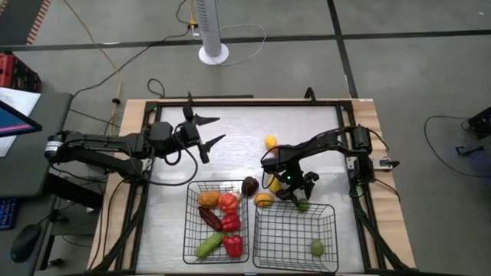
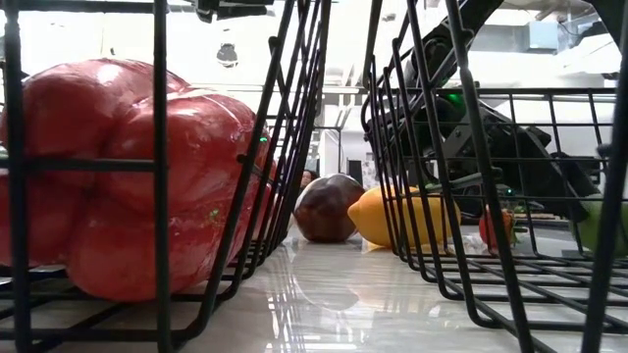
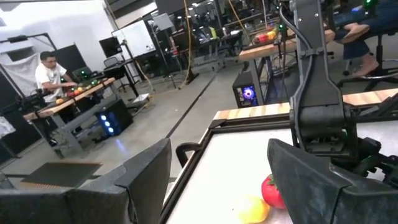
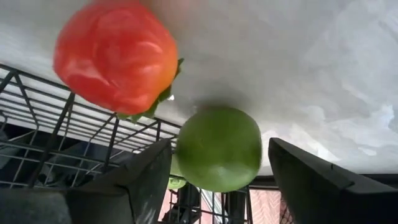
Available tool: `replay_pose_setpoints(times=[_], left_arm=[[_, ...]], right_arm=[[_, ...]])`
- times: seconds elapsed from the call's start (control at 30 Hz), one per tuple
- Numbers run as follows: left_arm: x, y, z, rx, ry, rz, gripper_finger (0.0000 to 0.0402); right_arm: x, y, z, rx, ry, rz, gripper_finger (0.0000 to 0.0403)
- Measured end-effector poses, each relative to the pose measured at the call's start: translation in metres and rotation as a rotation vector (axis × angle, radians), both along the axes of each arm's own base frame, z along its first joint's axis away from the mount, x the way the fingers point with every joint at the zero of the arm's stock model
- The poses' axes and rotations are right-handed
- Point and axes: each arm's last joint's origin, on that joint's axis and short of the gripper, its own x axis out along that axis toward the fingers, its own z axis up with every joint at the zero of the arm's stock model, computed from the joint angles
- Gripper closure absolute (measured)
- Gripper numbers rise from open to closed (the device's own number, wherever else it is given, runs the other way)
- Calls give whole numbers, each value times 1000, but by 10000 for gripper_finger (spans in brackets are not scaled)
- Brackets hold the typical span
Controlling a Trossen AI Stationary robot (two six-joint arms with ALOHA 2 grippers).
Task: Sort produce into baskets
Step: Put the green lime into the right black wire basket
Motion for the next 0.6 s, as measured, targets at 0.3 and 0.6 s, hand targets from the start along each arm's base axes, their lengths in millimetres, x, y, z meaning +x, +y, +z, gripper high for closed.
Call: replay_pose_setpoints(times=[0.3, 0.6], left_arm=[[0, 0, -1, -4, 13, 0, 148], [0, 0, -2, -8, 13, 2, 148]], right_arm=[[-1, 8, 0, 3, 7, 32, 114], [-3, 12, 1, 5, 20, 49, 114]])
